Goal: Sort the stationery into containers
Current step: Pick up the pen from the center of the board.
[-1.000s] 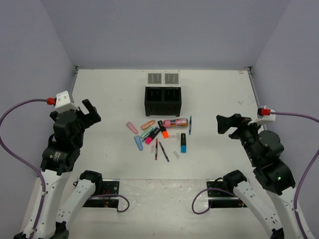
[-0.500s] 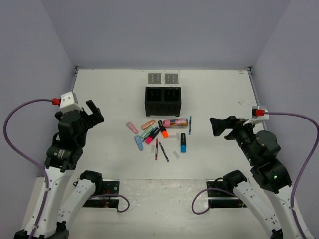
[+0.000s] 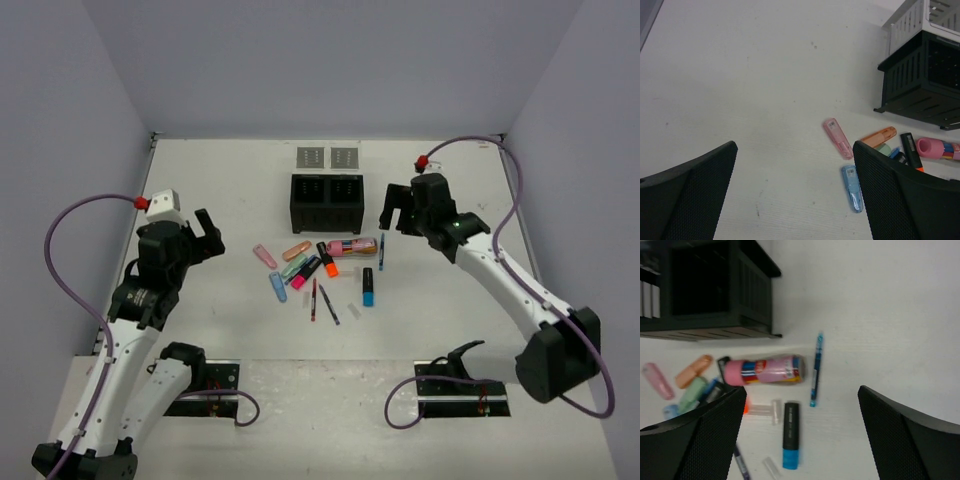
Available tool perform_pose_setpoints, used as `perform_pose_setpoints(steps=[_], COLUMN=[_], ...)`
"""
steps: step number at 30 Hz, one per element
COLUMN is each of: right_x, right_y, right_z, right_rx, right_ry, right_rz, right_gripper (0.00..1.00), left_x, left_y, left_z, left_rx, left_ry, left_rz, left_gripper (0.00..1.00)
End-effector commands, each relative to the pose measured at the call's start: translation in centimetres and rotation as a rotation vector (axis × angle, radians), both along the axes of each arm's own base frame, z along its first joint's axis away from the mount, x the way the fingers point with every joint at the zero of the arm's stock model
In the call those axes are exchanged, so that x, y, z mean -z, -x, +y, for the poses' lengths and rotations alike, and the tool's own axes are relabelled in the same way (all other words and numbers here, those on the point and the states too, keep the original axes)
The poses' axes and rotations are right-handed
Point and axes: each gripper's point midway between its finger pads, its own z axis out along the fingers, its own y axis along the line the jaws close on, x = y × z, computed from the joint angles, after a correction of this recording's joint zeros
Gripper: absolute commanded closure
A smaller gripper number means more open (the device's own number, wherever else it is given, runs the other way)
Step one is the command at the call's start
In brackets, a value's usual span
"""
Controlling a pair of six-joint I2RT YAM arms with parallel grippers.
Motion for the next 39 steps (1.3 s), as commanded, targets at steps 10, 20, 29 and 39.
perform_pose_setpoints(steps=[10,20,29,39], right_x=[7.8,12.0,13.2,14.8], right_y=[-1.7,-3.7,-3.6,-3.3], right_z=[-0.2,0.6,2.0,1.8], right_rx=[0.084,0.071,0.029,0.038], right_ry=[0.085,0.114,0.065,0.086], right_rz=[0.157,0.249,0.277,0.325], right_gripper=[0.70,0.71,0.72,0.74], left_x=[-0.5,-0.5,-0.6,-1.0], left_y=[-1.2,-1.3,-1.4,-1.2], left_z=[-2.1,-2.5,-2.6,-2.5], left_rx=[0.108,0.137,0.150,0.149], left_ry=[0.024,0.023,0.024,0.026], left_rz=[-0.029,-0.033,-0.034,-0.054], left_gripper=[0.00,0.00,0.00,0.00])
